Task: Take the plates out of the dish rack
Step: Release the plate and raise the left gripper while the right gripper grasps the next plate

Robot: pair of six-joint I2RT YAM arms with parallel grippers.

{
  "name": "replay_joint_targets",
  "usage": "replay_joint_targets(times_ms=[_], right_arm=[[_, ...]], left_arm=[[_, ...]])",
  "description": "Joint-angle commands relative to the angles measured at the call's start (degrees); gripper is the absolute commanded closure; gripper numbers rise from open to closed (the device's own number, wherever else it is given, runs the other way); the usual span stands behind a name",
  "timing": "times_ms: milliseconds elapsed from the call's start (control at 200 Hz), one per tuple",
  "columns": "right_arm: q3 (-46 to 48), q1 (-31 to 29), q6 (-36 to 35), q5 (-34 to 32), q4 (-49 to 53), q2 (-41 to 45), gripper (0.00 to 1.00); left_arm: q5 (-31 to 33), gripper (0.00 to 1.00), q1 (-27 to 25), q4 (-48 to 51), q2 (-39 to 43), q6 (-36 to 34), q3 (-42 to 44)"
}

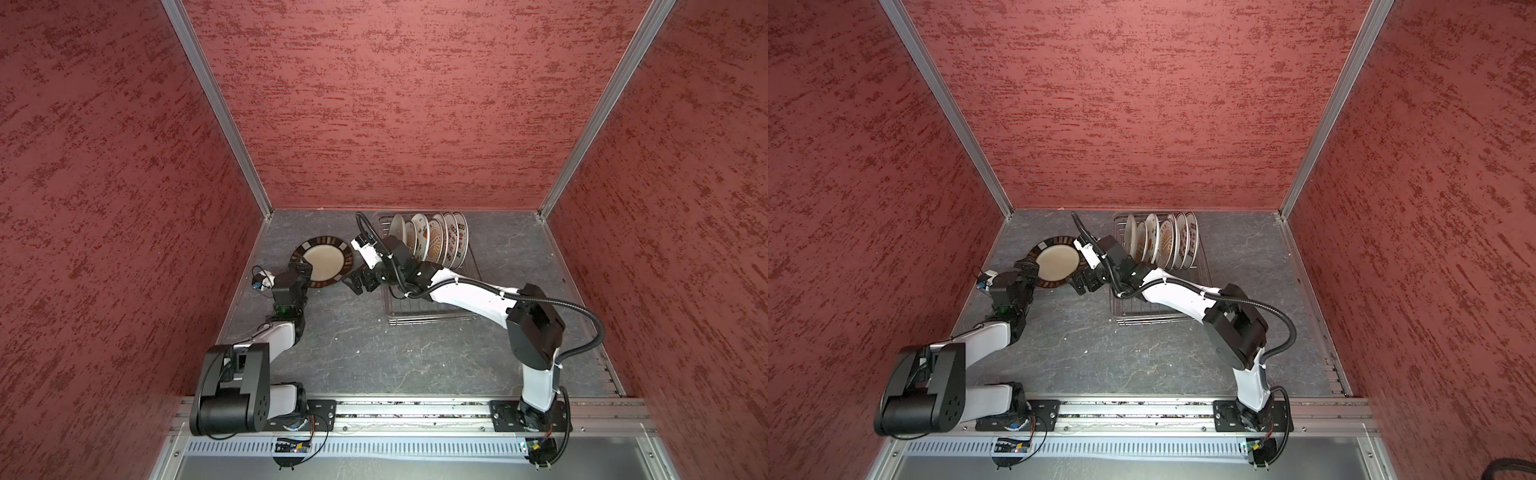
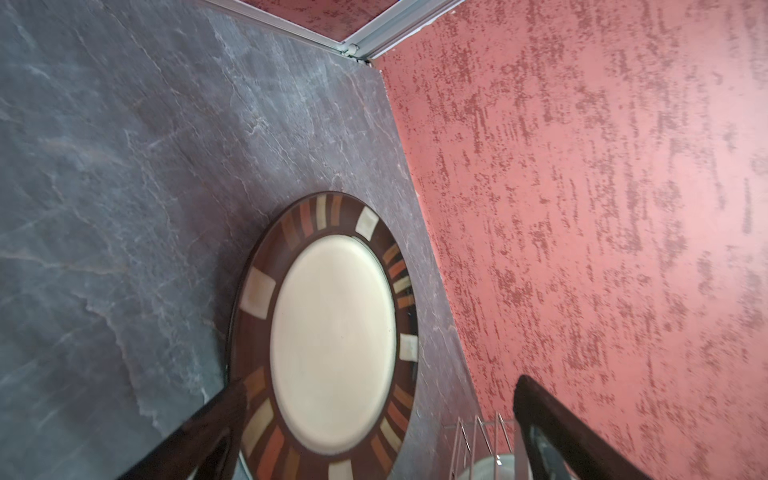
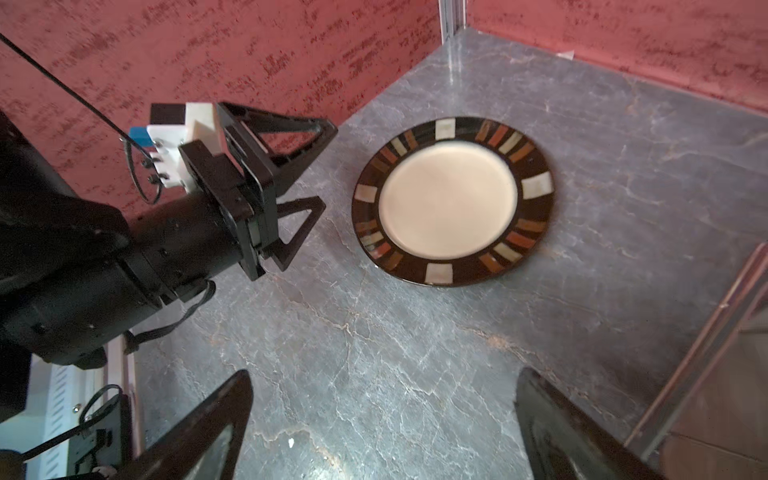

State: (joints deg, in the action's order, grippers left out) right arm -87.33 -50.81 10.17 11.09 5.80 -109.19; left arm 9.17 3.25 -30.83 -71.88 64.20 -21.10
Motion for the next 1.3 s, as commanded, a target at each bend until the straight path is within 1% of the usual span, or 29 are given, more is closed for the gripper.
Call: replay_joint_targets(times_ms=[0,50,95,185,230,281,316,356,401,461,576,696,817,902,1012,1127,1137,1212,1263,1298], right_arm=[[0.5,-0.3,-1.6,-2.9,0.9,4.9,0.01],[1.8,-0.3,-1.1,-5.1,0.7,6.8,0.01],[3.2,-0.3,-0.9,-6.9,0.2,8.8,0.01],[7.2,-0.3,-0.7,-6.5,0.0,14.2,0.01],[9.8,-0.3,-1.2,-5.8,0.6,18.4,0.01],[15.3,-0.3,-1.1,-6.2,-2.1,24.6,0.01],[19.8,-0.3,-0.7,-7.9,-5.0,29.5,0.01],[25.1,-0.2,0.8,-11.6,-9.1,34.5,0.01],[29.7,-0.2,2.4,-16.4,-12.2,39.3,0.01],[33.2,0.2,2.4,-19.8,-13.9,43.9,0.01],[34.8,0.7,2.5,-25.4,-12.1,47.8,0.01],[34.1,2.2,2.3,-27.3,-10.9,46.8,0.01],[31.8,4.4,2.8,-25.2,-10.5,42.6,0.02],[28.7,5.1,3.1,-25.8,-9.5,38.4,0.05],[23.5,5.2,4.3,-29.9,-7.3,32.4,0.08],[16.8,5.3,4.9,-33.8,-2.9,26.3,0.16],[16.1,5.3,5.0,-34.2,-2.2,24.7,0.16],[11.2,5.3,5.4,-36.3,1.4,19.8,0.27],[8.2,5.4,5.8,-37.3,3.4,16.8,0.27],[6.3,5.4,6.1,-38.0,4.7,15.1,0.29]], left_arm=[[0.2,0.01,-0.3,7.3,6.4,-1.4,1.4],[-0.5,0.01,-0.6,9.4,9.9,-2.4,1.5],[-2.5,0.01,-0.9,10.4,12.7,-3.5,1.6],[-8.3,0.01,-1.3,10.9,16.8,-4.6,1.7],[-11.7,0.01,-1.5,11.3,18.5,-5.5,1.4],[-15.3,0.01,-1.9,11.9,20.1,-6.5,0.8],[-17.7,0.01,-2.5,11.7,21.1,-7.2,0.6],[-20.1,0.01,-3.3,10.4,22.0,-7.9,0.5],[-22.1,0.01,-5.0,9.0,22.9,-8.7,0.4],[-24.1,0.01,-8.3,7.3,24.2,-11.8,-0.1],[-22.9,0.01,-16.7,12.4,26.5,-18.5,-4.2],[-20.7,0.01,-24.4,14.3,28.3,-22.7,-6.1],[-20.2,0.0,-28.7,14.1,28.5,-24.6,-6.6],[-21.5,0.01,-29.5,13.2,26.8,-25.0,-6.6],[-23.2,0.01,-29.7,12.9,25.3,-25.7,-6.8],[-22.3,0.01,-30.0,11.2,25.5,-26.1,-5.7],[-22.2,0.01,-30.1,11.1,25.4,-26.1,-5.6],[-21.6,0.01,-30.1,9.6,25.2,-25.6,-4.5],[-21.0,0.01,-30.1,9.0,24.9,-24.8,-4.0],[-19.2,0.01,-30.2,10.2,24.8,-23.8,-4.0]])
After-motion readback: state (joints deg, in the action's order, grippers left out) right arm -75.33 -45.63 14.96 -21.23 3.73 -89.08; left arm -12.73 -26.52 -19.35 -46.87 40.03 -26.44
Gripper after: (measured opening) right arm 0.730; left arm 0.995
